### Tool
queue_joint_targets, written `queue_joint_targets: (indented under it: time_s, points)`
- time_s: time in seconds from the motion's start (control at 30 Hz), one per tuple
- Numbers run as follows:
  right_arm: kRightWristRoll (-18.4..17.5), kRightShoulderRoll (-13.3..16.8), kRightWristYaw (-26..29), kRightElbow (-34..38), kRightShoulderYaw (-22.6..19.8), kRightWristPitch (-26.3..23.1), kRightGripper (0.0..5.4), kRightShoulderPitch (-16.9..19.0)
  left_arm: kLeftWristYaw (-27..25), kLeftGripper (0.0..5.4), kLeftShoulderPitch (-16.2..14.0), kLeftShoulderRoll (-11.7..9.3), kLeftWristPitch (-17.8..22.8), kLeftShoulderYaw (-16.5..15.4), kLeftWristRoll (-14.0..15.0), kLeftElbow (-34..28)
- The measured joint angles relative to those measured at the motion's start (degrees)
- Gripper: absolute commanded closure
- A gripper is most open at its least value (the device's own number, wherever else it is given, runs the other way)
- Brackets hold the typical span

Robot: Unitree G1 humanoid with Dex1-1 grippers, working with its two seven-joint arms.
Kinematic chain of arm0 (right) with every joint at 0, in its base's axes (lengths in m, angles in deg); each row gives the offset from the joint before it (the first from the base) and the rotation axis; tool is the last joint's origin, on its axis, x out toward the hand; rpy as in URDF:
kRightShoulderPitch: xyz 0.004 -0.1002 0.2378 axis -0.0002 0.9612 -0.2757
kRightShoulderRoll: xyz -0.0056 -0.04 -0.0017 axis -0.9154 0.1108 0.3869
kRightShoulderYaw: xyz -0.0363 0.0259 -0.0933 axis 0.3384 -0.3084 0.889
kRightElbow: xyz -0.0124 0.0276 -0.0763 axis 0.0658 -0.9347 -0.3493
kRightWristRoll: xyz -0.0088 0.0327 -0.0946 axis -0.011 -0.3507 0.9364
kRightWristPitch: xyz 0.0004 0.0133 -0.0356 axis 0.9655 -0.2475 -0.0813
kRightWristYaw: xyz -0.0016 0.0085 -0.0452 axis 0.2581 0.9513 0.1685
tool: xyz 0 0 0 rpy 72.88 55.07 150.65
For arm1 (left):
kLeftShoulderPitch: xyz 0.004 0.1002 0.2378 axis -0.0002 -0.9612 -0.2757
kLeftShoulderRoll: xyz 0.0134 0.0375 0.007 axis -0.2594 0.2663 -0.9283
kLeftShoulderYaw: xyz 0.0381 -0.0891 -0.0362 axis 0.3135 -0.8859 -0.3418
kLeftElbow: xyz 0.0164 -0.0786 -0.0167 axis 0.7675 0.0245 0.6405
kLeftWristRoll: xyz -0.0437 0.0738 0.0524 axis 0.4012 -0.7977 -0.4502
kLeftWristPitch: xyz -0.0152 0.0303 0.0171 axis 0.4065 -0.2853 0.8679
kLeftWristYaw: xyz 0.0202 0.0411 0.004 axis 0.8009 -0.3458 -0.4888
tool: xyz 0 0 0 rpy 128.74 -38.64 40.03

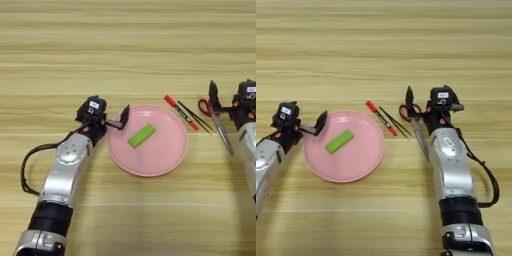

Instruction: Move the objects on the table

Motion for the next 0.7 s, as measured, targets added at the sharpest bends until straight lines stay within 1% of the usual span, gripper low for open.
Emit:
queue_joint_targets:
  time_s: [0.03, 0.07, 0.17, 0.27, 0.43, 0.7]
  points:
    - [0.0, 0.0, 0.0, 0.0, 0.0, 0.0, 0.0, 0.0, 0.1, 0.01, 0.0, -0.1, 0.0, 0.0, -0.1, 0.1]
    - [0.0, 0.0, -0.2, 0.0, 0.0, -0.2, 0.0, 0.0, 1.3, 0.01, 0.4, -1.0, -0.7, 0.5, -2.7, 1.5]
    - [-0.1, 0.0, -0.2, 0.0, 0.0, -0.3, 0.0, 0.0, 2.0, 0.01, 0.5, -1.8, -1.8, 0.9, -4.6, 2.8]
    - [-0.2, 0.0, -0.2, 0.0, 0.0, -1.1, 0.0, 0.0, 1.9, 0.01, 0.7, -1.8, -2.3, 1.7, -5.3, 3.3]
    - [-0.2, -0.1, -0.2, -0.3, 0.0, -1.3, 0.0, 0.0, 1.6, 0.01, 1.3, -1.9, -2.8, 1.8, -5.4, 4.8]
    - [-0.2, -0.3, -0.3, -0.9, -0.1, -1.5, 0.0, -0.1, -0.7, 0.01, 2.4, -2.8, -3.0, 2.2, -5.5, 5.0]
